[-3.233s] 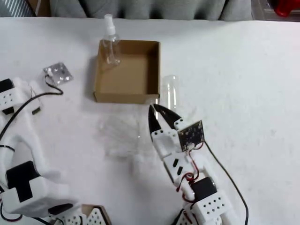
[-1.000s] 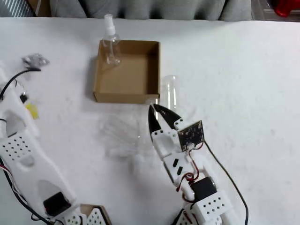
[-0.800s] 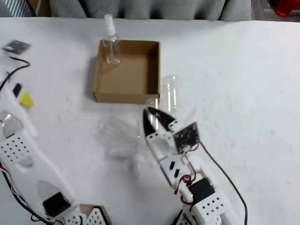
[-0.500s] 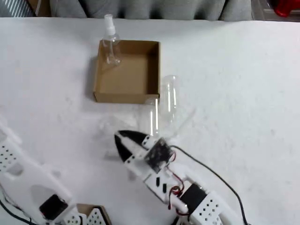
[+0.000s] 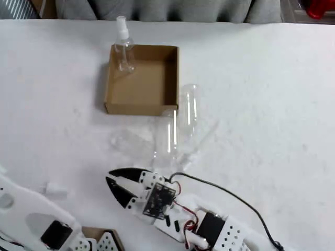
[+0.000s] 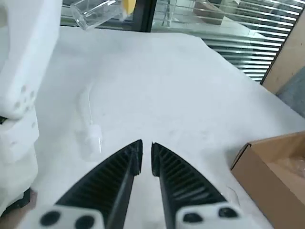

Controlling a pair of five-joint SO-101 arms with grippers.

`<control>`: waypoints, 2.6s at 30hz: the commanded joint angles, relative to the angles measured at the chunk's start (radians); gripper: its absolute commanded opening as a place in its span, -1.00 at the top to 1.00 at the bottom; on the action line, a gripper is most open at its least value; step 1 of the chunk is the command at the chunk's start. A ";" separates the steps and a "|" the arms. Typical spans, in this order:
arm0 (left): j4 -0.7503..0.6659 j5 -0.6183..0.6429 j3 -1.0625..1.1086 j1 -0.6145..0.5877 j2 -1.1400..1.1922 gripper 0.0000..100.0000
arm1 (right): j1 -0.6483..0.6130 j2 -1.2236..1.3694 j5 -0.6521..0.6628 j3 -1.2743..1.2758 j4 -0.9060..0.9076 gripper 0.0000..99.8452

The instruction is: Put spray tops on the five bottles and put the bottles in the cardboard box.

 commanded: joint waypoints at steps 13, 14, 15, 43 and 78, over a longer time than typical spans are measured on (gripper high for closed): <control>0.003 0.060 0.192 -0.031 -0.377 0.95 | -0.131 0.990 0.012 -0.503 -0.162 0.96; -0.006 0.063 0.192 -0.044 -0.377 0.95 | -0.147 1.059 0.012 -0.529 -0.206 0.96; -0.018 0.064 0.192 -0.051 -0.377 0.95 | -0.157 1.130 0.012 -0.557 -0.248 0.96; -0.144 0.061 0.203 -0.191 -0.371 0.95 | -0.170 1.773 -0.086 -1.049 -0.329 0.53; -0.127 0.058 0.204 -0.191 -0.371 0.95 | -0.173 1.905 -0.206 -1.183 -0.265 0.96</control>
